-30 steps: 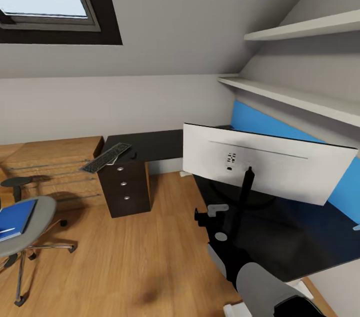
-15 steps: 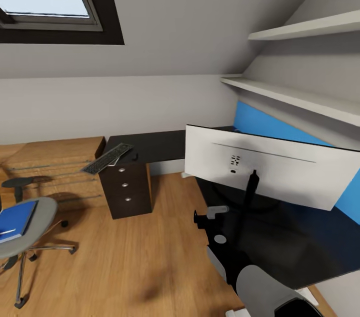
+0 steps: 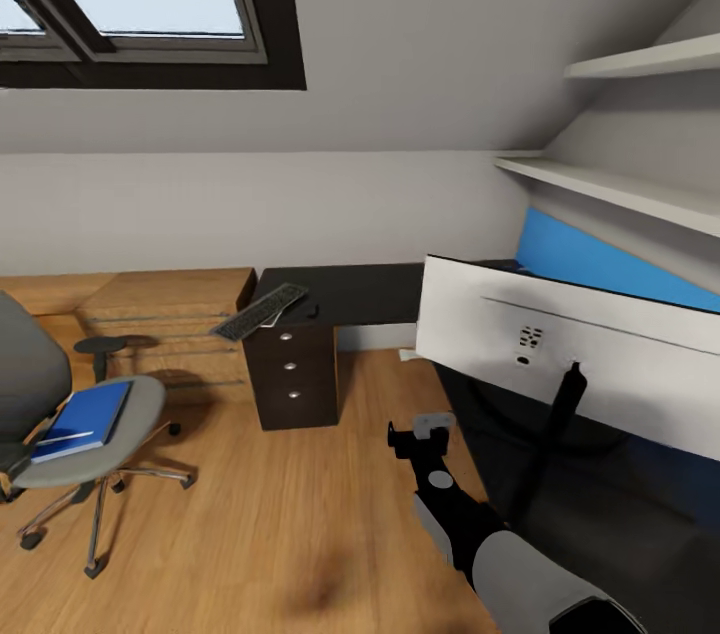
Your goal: In the bedroom, organize the workspace by keeping the computer under the desk, ensuring the monitor is on the desk, placing the keyboard on the desk next to the monitor, placing the mouse on the desk next to the keyboard, moving the folder from the swivel chair onto the desk next to the mouse, stacking the notebook on top of the folder with the pen on top of the notebook, and positioning the swivel chair next to the desk.
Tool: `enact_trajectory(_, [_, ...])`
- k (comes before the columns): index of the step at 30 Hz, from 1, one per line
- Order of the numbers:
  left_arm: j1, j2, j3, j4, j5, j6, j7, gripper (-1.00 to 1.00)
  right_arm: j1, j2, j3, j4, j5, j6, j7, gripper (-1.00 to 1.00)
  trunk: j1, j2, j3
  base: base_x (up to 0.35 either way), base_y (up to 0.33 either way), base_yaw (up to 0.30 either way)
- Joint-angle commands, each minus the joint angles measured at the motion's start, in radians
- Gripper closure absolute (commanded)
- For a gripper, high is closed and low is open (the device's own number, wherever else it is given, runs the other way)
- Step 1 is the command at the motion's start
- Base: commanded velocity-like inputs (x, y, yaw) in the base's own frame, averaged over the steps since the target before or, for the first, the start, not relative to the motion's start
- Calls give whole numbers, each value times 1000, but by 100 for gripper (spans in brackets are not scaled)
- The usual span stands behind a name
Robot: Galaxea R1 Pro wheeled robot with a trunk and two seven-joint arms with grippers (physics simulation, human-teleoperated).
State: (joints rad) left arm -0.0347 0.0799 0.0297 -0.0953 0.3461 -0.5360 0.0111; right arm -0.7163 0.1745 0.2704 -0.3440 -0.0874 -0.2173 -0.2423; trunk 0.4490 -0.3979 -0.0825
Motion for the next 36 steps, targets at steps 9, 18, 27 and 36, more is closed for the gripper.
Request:
enact_trajectory(9, [-1,0,3,1,-3,-2,1,-100,-2,0,9,2,-9,-5,-6,-100,1,-2,1,243,230,243])
enact_trajectory(18, [-1,-2,3,0,-3,-2,1,-100,-2,0,9,2,-8,-6,-5,-100,1,-2,13,117,190,41])
enact_trajectory(27, [-1,-1,2,0,-3,-2,1,-100,-2,0,7,2,-8,-7,-8,-100,1,-2,23,222,-40,2])
enact_trajectory(36, [-1,0,3,0,-1,-2,1,-100,-2,0,7,2,-8,-7,-8,-100,1,-2,24,311,-37,0])
